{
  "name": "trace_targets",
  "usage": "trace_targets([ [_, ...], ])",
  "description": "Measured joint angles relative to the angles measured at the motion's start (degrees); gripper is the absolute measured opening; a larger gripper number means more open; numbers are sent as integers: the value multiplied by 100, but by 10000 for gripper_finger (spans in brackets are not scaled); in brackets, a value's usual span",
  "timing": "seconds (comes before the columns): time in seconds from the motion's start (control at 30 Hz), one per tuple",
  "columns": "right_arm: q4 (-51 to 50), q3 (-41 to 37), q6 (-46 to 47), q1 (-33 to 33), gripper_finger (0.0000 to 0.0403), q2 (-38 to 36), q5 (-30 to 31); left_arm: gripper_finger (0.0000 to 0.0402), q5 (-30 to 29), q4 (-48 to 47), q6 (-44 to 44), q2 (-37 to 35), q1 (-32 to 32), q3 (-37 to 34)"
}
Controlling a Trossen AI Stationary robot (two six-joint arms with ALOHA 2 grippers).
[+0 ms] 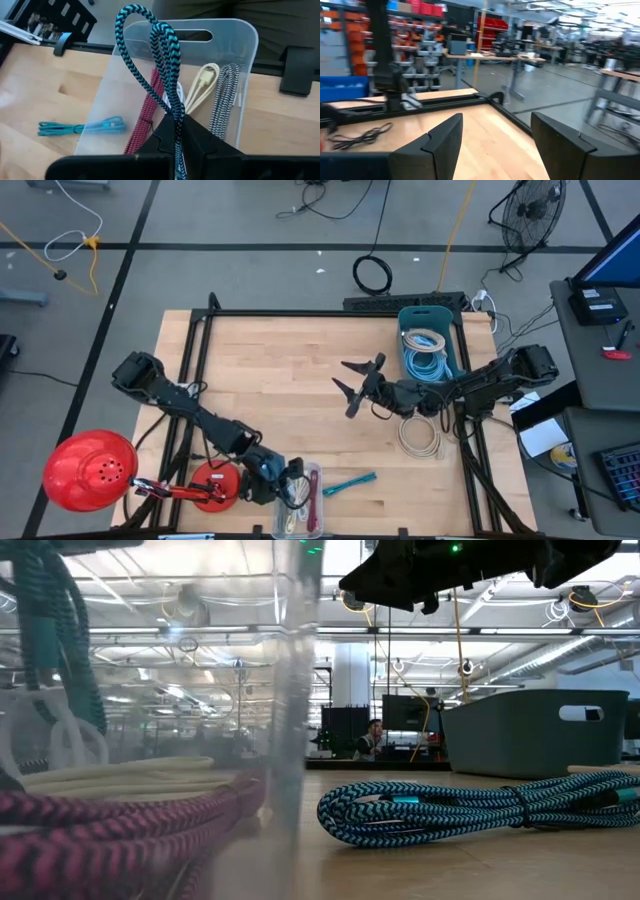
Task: Pick & Place USB Port
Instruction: Put the top blue charger cable into the transparent bin
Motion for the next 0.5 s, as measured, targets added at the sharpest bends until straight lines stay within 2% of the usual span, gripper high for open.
trace_targets([
  [0.27, -6, 0, -5, -4, 226, 0, -9, 16, 2, 250, -54, 15, -62, 0],
  [0.5, -11, 0, -8, -36, 226, 0, -11, 26, 186, 349, -470, 188, -58, -4],
])
